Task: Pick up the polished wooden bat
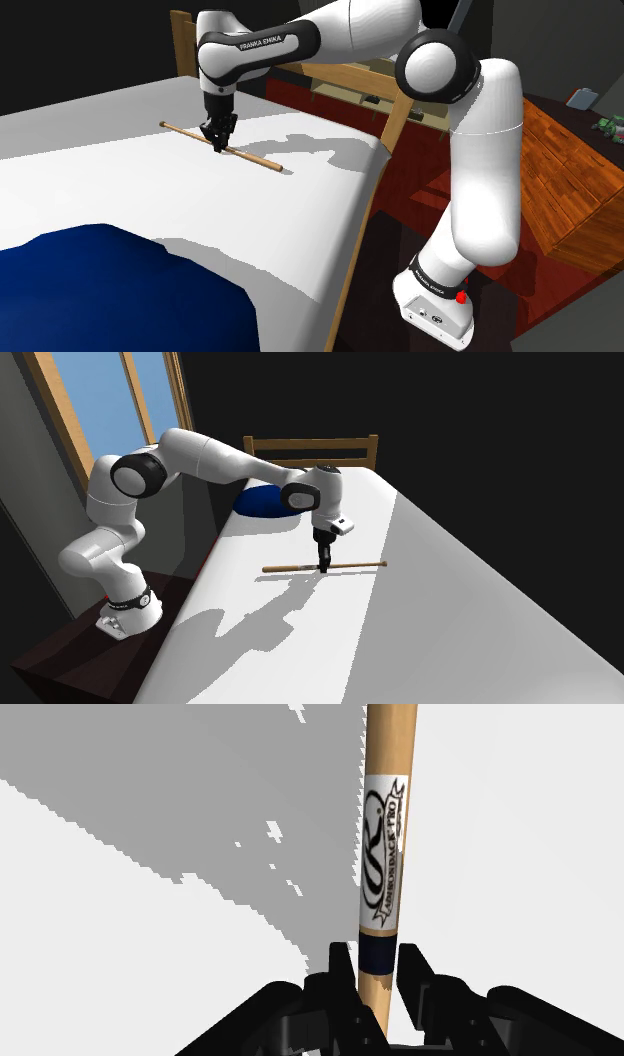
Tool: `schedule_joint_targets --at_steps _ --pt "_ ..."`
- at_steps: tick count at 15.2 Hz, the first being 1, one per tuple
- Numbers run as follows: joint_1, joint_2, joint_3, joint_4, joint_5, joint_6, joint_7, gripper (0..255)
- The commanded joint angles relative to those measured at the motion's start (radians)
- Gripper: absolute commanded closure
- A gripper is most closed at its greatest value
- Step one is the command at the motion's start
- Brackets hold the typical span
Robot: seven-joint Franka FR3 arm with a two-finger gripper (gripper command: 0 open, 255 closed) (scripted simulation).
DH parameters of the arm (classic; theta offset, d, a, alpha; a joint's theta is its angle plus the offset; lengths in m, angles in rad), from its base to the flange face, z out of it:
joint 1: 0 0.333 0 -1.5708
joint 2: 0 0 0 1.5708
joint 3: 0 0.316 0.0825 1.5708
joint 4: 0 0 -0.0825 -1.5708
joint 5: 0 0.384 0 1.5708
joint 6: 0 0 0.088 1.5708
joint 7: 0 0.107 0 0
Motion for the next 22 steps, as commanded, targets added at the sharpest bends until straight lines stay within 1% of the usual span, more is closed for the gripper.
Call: schedule_joint_targets --at_steps 1,5,20,22 --pt "0.001 0.002 0.001 -0.001 0.001 0.0 0.0 255" --pt "0.0 0.0 0.001 -0.003 0.001 0.0 -0.001 255" --pt "0.002 -0.031 0.004 0.151 0.005 -0.185 -0.001 255" --pt "0.003 -0.031 0.004 0.153 0.005 -0.187 -0.001 255"
